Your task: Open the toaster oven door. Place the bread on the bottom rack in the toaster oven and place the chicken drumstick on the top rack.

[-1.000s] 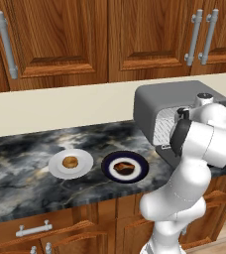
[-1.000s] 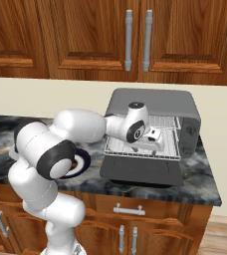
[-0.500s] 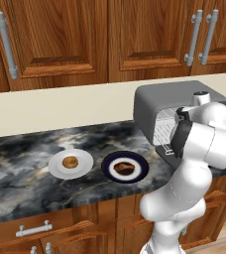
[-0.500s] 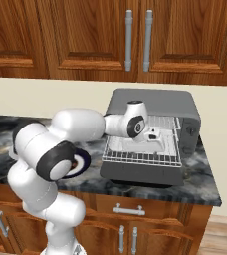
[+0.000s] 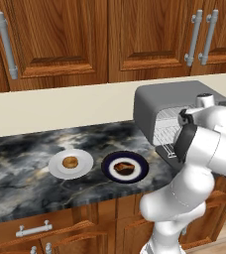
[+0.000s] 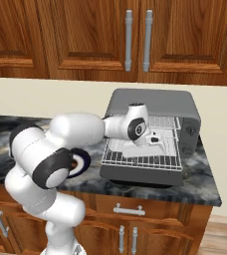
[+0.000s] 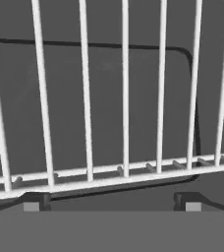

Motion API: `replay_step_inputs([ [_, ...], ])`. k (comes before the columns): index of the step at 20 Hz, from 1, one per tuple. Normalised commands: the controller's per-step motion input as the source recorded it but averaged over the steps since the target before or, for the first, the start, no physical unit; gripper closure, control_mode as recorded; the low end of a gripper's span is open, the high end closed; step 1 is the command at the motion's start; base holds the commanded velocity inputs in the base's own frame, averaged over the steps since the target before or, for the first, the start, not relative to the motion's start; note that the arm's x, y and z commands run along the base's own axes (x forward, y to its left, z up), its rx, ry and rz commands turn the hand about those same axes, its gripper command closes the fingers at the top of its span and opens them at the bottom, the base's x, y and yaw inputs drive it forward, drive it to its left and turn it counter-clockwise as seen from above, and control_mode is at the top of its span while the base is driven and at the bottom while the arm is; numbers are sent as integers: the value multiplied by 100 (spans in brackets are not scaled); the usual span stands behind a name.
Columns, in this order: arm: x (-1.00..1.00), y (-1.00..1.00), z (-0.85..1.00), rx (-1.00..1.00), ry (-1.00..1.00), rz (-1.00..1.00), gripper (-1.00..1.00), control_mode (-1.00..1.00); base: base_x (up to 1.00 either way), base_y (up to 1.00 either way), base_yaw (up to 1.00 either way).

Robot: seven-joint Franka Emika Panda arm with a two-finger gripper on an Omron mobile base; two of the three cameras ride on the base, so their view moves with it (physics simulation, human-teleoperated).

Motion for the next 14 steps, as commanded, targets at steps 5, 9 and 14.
replay_step_inputs([
  [5,-44,-2,-26,0,0,9,-100,-100,0,0,0],
  [9,-13,-2,54,9,0,1,-100,-100,0,0,0],
  [14,-20,8,66,0,7,-9,-100,-100,0,0,0],
])
